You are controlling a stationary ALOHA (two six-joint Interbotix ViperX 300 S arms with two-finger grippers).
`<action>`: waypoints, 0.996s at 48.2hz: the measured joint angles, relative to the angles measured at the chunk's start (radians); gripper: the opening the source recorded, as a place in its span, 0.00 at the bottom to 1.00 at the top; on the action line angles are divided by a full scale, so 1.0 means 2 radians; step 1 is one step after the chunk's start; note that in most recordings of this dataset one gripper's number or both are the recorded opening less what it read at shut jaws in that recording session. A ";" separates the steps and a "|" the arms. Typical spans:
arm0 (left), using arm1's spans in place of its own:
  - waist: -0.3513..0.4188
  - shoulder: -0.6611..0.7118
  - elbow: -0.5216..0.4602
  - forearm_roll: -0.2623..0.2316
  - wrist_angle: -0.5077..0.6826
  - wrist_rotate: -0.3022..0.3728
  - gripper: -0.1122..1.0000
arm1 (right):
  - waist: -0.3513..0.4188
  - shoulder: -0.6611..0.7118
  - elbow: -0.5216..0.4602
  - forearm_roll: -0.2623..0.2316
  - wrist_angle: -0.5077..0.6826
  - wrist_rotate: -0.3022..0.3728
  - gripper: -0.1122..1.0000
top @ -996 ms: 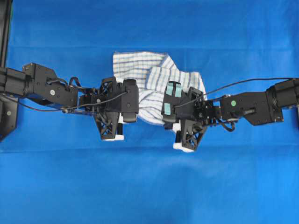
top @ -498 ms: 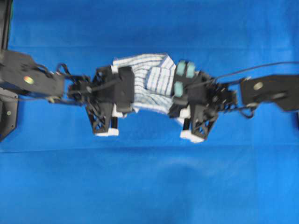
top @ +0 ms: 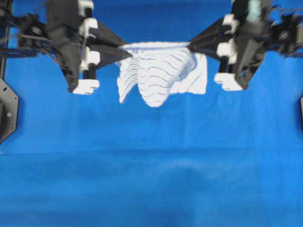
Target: Lift the towel with both arms.
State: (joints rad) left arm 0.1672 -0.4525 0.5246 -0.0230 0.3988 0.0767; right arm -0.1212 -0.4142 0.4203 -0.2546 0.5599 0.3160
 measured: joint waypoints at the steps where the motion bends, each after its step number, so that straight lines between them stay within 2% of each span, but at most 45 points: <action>1: 0.000 -0.004 -0.006 0.000 0.003 0.003 0.15 | 0.000 -0.002 -0.007 -0.003 0.006 -0.001 0.12; 15: 0.002 -0.018 -0.084 0.001 0.038 0.040 0.15 | 0.002 -0.010 -0.098 -0.042 0.064 -0.002 0.12; 24: 0.008 -0.012 -0.137 0.001 0.068 0.047 0.15 | 0.002 -0.010 -0.143 -0.052 0.085 -0.016 0.12; 31: 0.008 -0.006 -0.156 0.001 0.081 0.047 0.15 | 0.002 -0.010 -0.156 -0.053 0.089 -0.025 0.12; 48: 0.008 -0.001 -0.160 0.001 0.094 0.047 0.15 | 0.007 -0.002 -0.157 -0.053 0.097 -0.046 0.12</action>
State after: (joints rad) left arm 0.1825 -0.4541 0.2056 -0.0215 0.5860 0.1703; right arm -0.1074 -0.4188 0.1058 -0.3605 0.7547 0.2240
